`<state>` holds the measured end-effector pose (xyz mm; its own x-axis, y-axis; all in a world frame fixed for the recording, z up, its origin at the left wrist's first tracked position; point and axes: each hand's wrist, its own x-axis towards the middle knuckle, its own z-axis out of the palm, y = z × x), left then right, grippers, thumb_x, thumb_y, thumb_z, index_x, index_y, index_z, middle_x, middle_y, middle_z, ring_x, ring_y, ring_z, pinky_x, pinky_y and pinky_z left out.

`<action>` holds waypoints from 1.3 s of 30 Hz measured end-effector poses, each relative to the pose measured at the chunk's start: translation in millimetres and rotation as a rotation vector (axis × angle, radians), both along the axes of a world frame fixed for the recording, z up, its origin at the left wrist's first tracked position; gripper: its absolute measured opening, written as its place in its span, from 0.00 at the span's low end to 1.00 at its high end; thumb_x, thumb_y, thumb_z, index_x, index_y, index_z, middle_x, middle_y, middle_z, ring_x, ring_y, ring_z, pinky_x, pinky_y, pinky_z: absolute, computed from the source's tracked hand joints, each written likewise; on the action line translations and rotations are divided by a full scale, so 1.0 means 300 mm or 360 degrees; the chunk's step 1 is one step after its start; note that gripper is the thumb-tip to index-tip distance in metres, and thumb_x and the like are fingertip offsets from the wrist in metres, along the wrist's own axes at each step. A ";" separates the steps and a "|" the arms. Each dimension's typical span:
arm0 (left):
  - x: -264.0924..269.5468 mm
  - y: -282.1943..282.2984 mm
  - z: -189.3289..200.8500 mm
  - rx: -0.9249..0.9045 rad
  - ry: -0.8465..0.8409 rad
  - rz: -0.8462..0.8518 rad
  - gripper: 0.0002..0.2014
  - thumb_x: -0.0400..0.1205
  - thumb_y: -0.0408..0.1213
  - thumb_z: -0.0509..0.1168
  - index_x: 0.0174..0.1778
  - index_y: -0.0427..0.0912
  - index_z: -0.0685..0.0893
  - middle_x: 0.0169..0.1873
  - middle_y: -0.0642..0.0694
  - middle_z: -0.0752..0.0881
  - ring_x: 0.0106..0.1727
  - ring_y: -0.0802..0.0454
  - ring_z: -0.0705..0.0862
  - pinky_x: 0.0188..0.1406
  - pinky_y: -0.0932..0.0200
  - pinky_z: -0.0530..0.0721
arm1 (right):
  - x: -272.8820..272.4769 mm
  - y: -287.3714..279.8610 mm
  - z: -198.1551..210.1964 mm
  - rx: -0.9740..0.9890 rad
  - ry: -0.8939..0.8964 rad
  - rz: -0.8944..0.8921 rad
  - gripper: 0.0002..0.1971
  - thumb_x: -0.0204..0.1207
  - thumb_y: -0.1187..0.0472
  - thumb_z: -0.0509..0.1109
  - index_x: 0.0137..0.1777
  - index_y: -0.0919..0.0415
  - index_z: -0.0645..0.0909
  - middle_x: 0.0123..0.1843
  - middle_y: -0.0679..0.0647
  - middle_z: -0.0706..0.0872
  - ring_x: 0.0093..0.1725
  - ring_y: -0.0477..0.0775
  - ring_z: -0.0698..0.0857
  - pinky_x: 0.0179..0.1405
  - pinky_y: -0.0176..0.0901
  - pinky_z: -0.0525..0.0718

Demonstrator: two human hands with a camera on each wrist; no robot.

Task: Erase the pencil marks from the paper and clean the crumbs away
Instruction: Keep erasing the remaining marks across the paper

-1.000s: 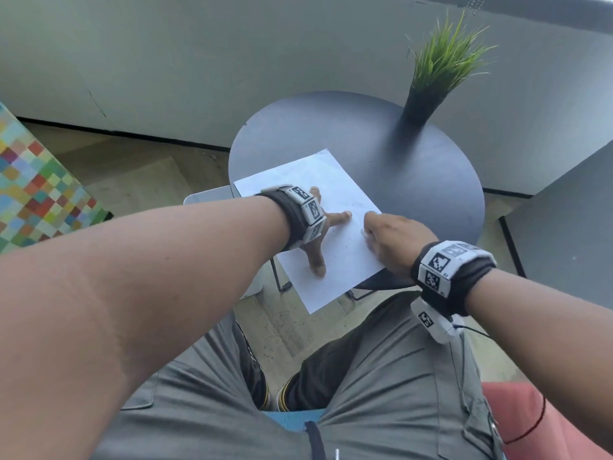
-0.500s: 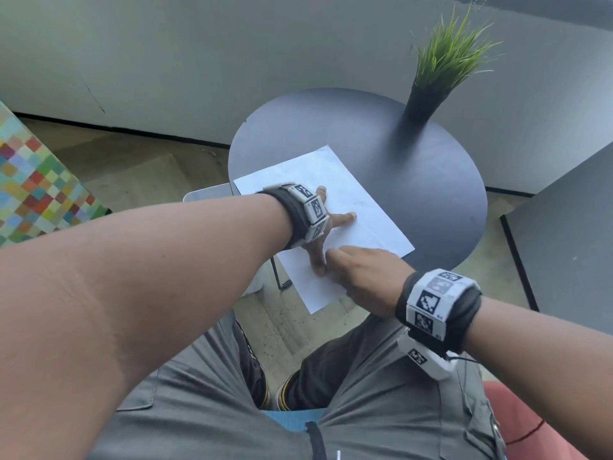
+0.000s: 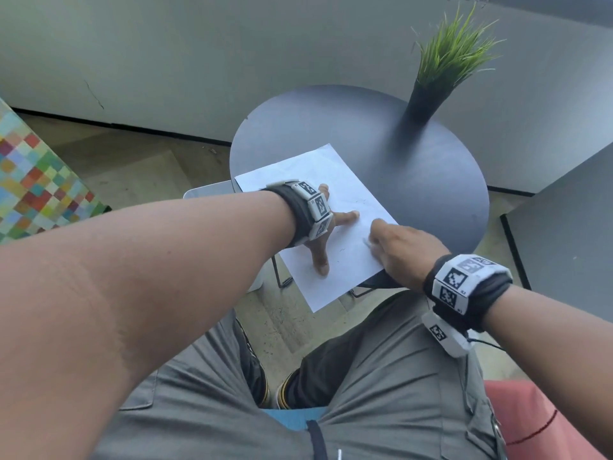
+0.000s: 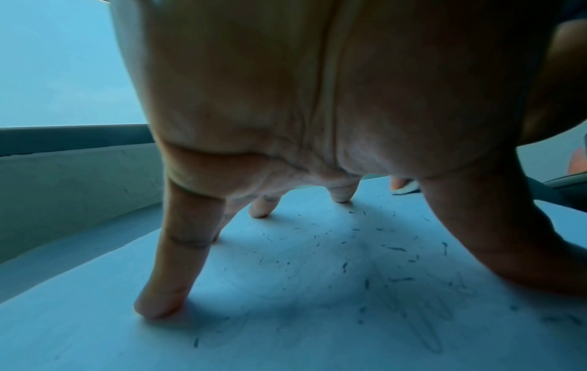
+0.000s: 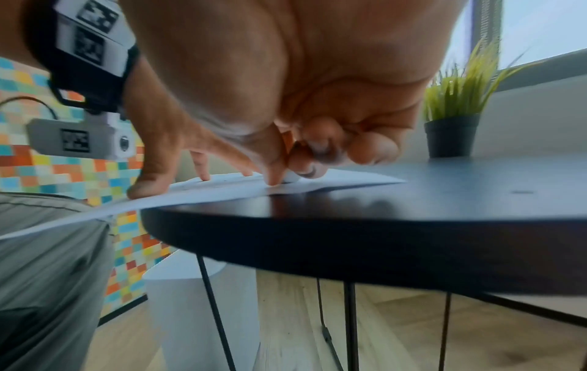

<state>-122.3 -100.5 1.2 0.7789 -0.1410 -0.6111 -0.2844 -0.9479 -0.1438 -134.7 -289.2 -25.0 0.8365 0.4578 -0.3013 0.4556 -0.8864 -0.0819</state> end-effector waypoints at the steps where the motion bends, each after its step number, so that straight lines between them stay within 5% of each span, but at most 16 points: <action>1: 0.001 0.001 -0.001 0.0004 0.0000 0.0003 0.65 0.59 0.74 0.76 0.79 0.79 0.33 0.85 0.36 0.34 0.82 0.19 0.51 0.73 0.19 0.63 | 0.010 0.000 0.001 0.0011 -0.0020 -0.0052 0.08 0.84 0.51 0.54 0.48 0.55 0.65 0.40 0.52 0.78 0.41 0.63 0.79 0.42 0.54 0.82; 7: 0.004 -0.003 -0.001 0.0030 0.0014 -0.0007 0.65 0.57 0.75 0.76 0.78 0.80 0.32 0.85 0.36 0.33 0.80 0.16 0.54 0.72 0.19 0.65 | -0.114 0.064 -0.009 0.0058 0.0183 0.0364 0.07 0.80 0.61 0.58 0.45 0.51 0.61 0.38 0.46 0.71 0.39 0.56 0.74 0.38 0.50 0.76; 12: 0.001 0.000 0.005 0.0025 0.0006 -0.0007 0.65 0.58 0.75 0.75 0.78 0.79 0.32 0.85 0.37 0.35 0.81 0.18 0.52 0.73 0.19 0.63 | 0.062 -0.030 0.004 -0.0072 -0.0014 -0.0055 0.09 0.84 0.51 0.54 0.46 0.54 0.63 0.43 0.52 0.78 0.42 0.63 0.79 0.44 0.54 0.81; 17: 0.002 -0.004 0.004 0.0027 0.0000 -0.0008 0.65 0.59 0.74 0.76 0.79 0.78 0.32 0.85 0.36 0.34 0.81 0.18 0.52 0.73 0.20 0.64 | -0.060 0.024 -0.005 -0.0006 0.0120 0.0351 0.08 0.83 0.55 0.56 0.44 0.52 0.60 0.36 0.47 0.71 0.37 0.58 0.75 0.38 0.52 0.78; 23: 0.003 0.000 0.007 0.0024 -0.0004 -0.0022 0.65 0.57 0.76 0.75 0.78 0.79 0.32 0.85 0.36 0.35 0.81 0.17 0.53 0.73 0.19 0.64 | 0.095 -0.037 0.000 -0.0094 -0.0127 0.0043 0.09 0.84 0.52 0.54 0.45 0.54 0.63 0.42 0.53 0.79 0.38 0.63 0.78 0.41 0.54 0.81; 28: 0.005 -0.001 0.007 0.0031 -0.0007 -0.0019 0.66 0.57 0.75 0.76 0.79 0.78 0.32 0.85 0.35 0.35 0.81 0.18 0.53 0.73 0.19 0.64 | -0.014 0.029 -0.009 -0.0112 0.0020 0.0436 0.05 0.82 0.55 0.56 0.48 0.53 0.62 0.41 0.48 0.74 0.40 0.59 0.76 0.36 0.47 0.70; 33: 0.003 -0.006 0.007 0.0042 -0.0014 -0.0031 0.66 0.57 0.75 0.75 0.79 0.77 0.32 0.85 0.35 0.37 0.81 0.18 0.52 0.73 0.19 0.63 | 0.137 -0.017 0.007 -0.0140 -0.0083 0.0035 0.10 0.84 0.48 0.52 0.49 0.55 0.64 0.50 0.57 0.84 0.43 0.64 0.81 0.45 0.54 0.82; 39: 0.010 0.000 0.008 0.0041 -0.0028 -0.0051 0.67 0.56 0.76 0.76 0.80 0.77 0.33 0.85 0.35 0.39 0.81 0.18 0.53 0.72 0.19 0.65 | 0.026 0.030 -0.011 -0.0085 0.0077 0.0401 0.06 0.82 0.52 0.58 0.50 0.49 0.62 0.46 0.45 0.78 0.45 0.59 0.80 0.42 0.49 0.78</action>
<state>-119.4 -100.6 3.7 0.7849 -0.1503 -0.6011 -0.3116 -0.9343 -0.1733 -126.8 -280.2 -28.4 0.6820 0.6322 -0.3676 0.6594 -0.7490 -0.0648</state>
